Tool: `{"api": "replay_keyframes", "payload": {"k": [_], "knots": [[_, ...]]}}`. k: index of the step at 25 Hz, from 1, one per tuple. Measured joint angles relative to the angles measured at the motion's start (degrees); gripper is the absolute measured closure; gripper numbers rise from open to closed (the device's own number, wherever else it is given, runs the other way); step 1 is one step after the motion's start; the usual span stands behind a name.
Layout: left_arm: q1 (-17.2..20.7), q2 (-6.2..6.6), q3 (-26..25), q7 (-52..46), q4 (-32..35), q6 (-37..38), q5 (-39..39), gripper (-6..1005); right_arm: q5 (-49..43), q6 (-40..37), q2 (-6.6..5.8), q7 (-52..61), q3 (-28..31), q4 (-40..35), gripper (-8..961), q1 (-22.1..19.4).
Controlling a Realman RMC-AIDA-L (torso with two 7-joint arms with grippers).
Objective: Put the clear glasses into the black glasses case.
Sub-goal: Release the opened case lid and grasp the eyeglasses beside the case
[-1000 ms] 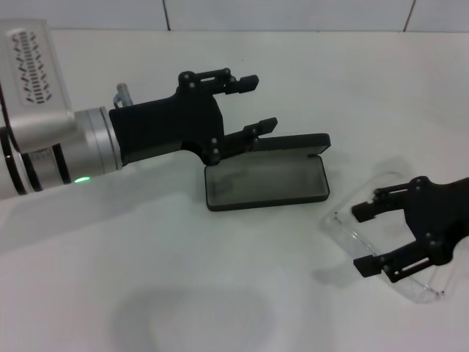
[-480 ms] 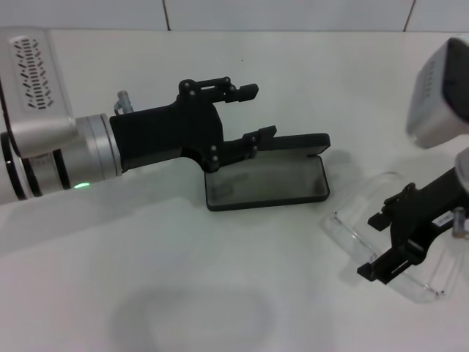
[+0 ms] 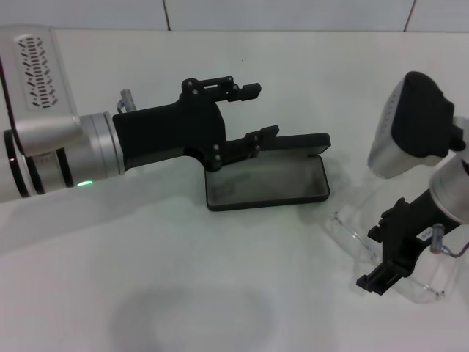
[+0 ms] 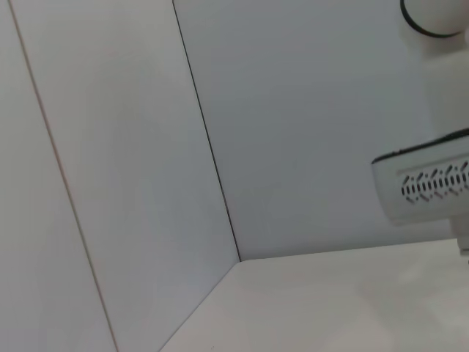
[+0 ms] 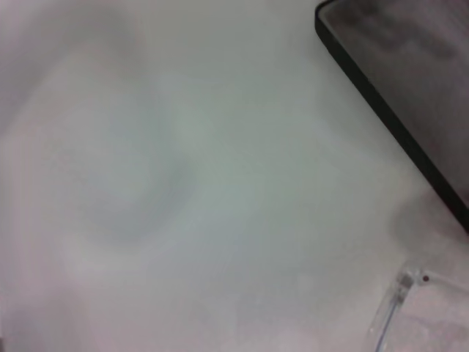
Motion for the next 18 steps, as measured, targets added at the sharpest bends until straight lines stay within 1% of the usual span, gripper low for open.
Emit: {"api": "replay_keyframes", "payload": {"k": [4, 15, 18], "knots": [[-0.31, -0.02, 0.23, 0.32, -0.13, -0.15, 0.0, 414, -0.1, 0.67, 0.07, 0.07, -0.92, 1.74, 108, 0.9], [-1.24, -0.1, 0.12, 1.36, -1.68, -0.28, -0.04, 414, -0.22, 0.72, -0.07, -0.11, -2.19, 2.17, 276, 1.2], [-1.24, -0.1, 0.01, 1.38, -1.68, -0.3, -0.06, 414, -0.24, 0.37, -0.17, -0.32, -2.26, 2.02, 502, 1.22]]}}
